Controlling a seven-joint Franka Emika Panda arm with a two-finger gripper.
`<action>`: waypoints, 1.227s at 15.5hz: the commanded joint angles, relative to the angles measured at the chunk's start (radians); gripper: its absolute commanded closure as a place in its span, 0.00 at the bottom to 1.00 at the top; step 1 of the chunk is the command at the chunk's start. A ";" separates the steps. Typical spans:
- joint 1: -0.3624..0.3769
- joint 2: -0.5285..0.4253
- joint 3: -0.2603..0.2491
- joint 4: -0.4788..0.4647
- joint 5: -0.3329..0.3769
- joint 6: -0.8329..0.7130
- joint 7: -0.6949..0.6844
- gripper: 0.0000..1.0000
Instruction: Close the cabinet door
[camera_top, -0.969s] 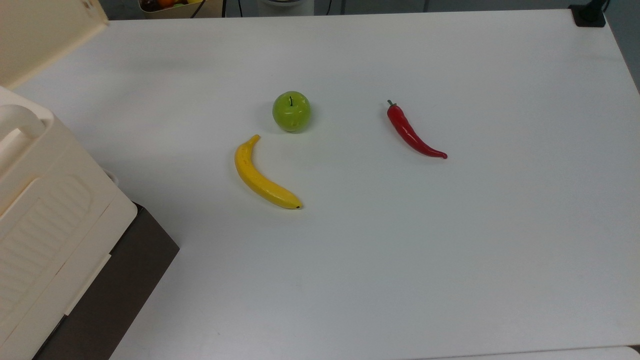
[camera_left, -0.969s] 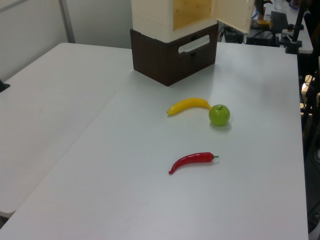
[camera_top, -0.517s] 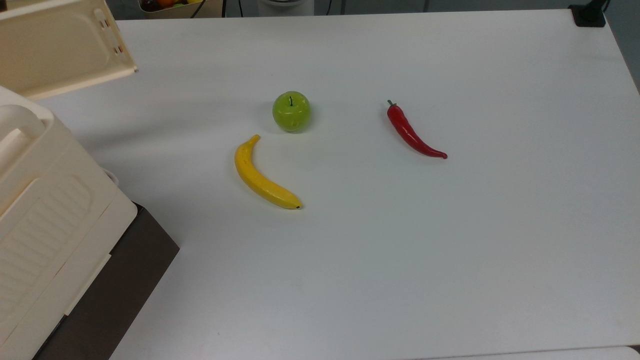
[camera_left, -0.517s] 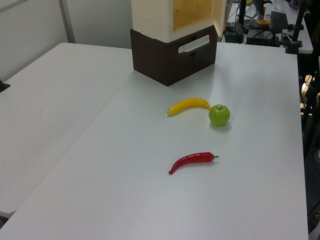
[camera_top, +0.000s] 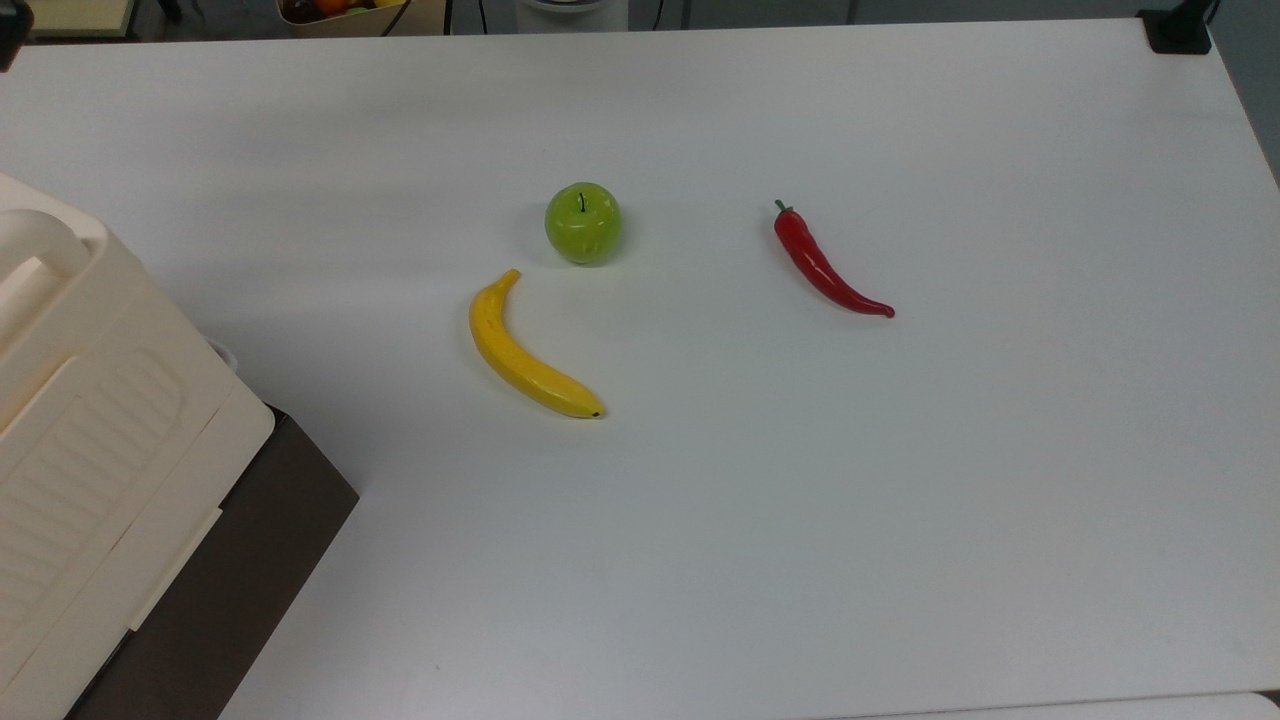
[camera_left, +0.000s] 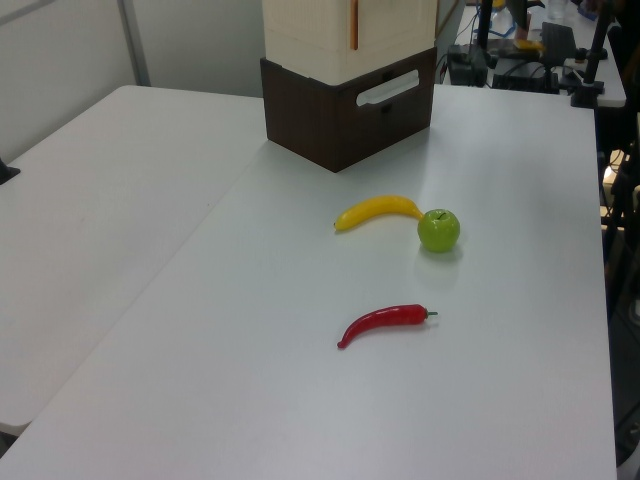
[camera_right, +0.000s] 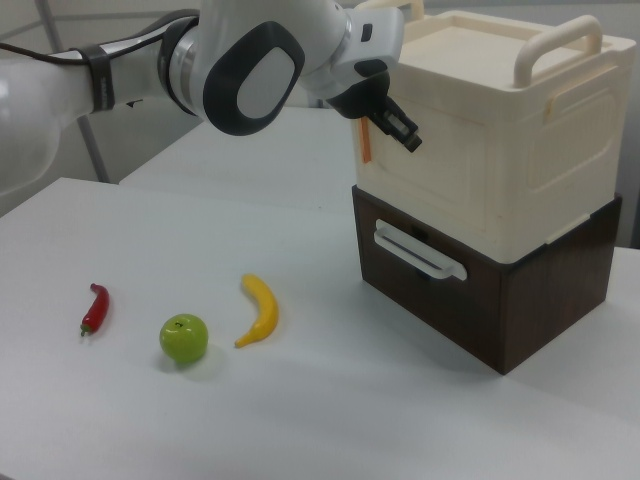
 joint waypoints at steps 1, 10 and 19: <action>0.016 -0.004 -0.005 -0.004 -0.001 0.003 0.009 1.00; 0.232 -0.091 -0.004 -0.023 -0.099 -0.394 -0.048 0.98; 0.341 -0.208 0.084 -0.043 -0.125 -0.824 -0.236 0.98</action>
